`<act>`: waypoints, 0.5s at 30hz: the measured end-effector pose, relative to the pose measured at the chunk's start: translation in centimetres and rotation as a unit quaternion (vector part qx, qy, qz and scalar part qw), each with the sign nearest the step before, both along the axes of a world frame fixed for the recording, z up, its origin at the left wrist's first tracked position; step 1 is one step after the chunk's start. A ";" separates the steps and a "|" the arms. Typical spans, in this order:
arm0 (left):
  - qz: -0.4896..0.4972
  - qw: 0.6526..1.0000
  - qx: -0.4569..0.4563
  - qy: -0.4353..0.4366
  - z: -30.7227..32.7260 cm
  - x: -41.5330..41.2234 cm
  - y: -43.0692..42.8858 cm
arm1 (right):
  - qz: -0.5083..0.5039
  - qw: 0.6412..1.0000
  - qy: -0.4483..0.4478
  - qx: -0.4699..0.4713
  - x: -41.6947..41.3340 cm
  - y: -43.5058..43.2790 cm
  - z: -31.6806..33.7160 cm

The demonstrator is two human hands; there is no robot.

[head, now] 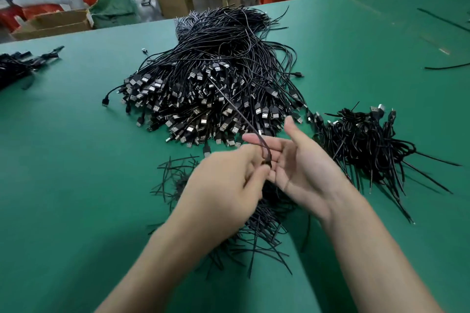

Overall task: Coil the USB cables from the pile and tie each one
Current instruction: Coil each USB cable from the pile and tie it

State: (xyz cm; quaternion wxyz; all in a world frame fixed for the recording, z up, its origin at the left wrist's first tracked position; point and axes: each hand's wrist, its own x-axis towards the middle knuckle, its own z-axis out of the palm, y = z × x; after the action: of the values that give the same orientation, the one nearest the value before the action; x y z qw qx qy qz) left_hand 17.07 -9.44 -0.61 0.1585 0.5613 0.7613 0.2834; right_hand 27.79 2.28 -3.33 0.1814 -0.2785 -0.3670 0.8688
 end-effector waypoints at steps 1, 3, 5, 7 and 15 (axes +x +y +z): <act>-0.006 1.000 0.008 0.013 -0.5 0.4 -0.8 | -0.003 1.000 0.001 -0.010 -0.2 -0.1 0.2; -0.003 0.999 0.034 0.038 -1.2 0.6 -1.9 | -0.025 0.999 0.012 -0.043 -0.6 -0.4 0.4; 0.002 0.997 0.051 0.066 -1.3 0.5 -2.3 | -0.037 0.996 0.029 -0.073 -1.0 -0.8 0.5; -0.016 0.993 0.038 0.114 -1.1 0.2 -2.3 | -0.039 0.998 0.019 -0.046 -1.3 -1.1 0.9; -0.073 0.967 0.118 0.212 0.8 -5.3 1.0 | 0.026 0.986 -0.039 0.162 1.2 -1.1 2.8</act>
State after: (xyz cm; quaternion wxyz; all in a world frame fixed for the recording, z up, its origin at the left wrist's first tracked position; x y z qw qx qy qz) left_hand 11.76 -8.45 0.20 -0.0536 0.6776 0.6954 0.2332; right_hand 28.97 1.16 -0.50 0.1866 -0.2693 -0.5171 0.7907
